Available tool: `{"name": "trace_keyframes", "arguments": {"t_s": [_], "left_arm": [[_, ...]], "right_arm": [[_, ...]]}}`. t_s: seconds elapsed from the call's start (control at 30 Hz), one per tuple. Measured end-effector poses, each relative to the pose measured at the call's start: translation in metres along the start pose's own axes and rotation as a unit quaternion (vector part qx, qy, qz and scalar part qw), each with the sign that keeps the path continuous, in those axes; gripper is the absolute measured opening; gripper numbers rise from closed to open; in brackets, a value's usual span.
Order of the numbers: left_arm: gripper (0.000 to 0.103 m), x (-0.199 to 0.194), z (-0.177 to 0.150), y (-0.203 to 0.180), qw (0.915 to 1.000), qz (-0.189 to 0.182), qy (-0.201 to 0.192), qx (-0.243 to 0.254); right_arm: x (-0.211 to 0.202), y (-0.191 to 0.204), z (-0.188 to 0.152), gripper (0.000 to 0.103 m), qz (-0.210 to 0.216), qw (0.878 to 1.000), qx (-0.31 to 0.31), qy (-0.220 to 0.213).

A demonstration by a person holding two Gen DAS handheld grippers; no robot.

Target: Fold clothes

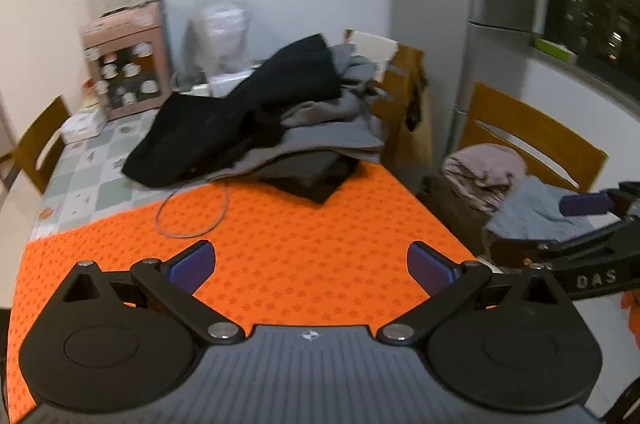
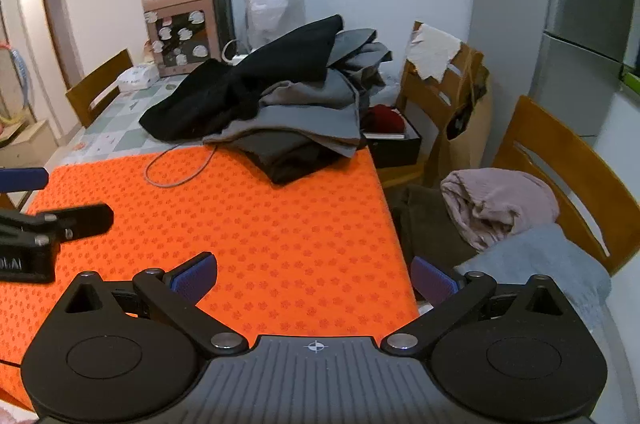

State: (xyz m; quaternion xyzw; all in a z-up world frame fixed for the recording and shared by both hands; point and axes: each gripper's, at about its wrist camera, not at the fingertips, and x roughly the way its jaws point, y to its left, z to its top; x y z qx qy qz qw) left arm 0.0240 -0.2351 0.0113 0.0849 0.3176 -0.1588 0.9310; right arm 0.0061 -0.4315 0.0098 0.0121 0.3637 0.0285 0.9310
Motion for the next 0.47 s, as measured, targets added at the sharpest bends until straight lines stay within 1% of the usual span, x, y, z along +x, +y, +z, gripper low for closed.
{"name": "trace_keyframes", "arguments": {"t_s": [0.13,0.4,0.47], "left_arm": [[0.103,0.002,-0.004,0.001,0.9994,-0.034,0.009,0.005],[0.103,0.005,-0.014,0.004,0.9967,-0.077,0.017,0.015],[0.103,0.005,-0.017,0.002,0.9963,-0.082,0.019,0.017]], "right_arm": [[-0.003,0.006,-0.006,0.103,-0.021,1.0,0.01,0.01],[-0.006,0.013,-0.023,0.103,-0.066,0.996,0.047,0.027],[-0.006,0.012,-0.028,0.103,-0.074,0.995,0.052,0.03]]}}
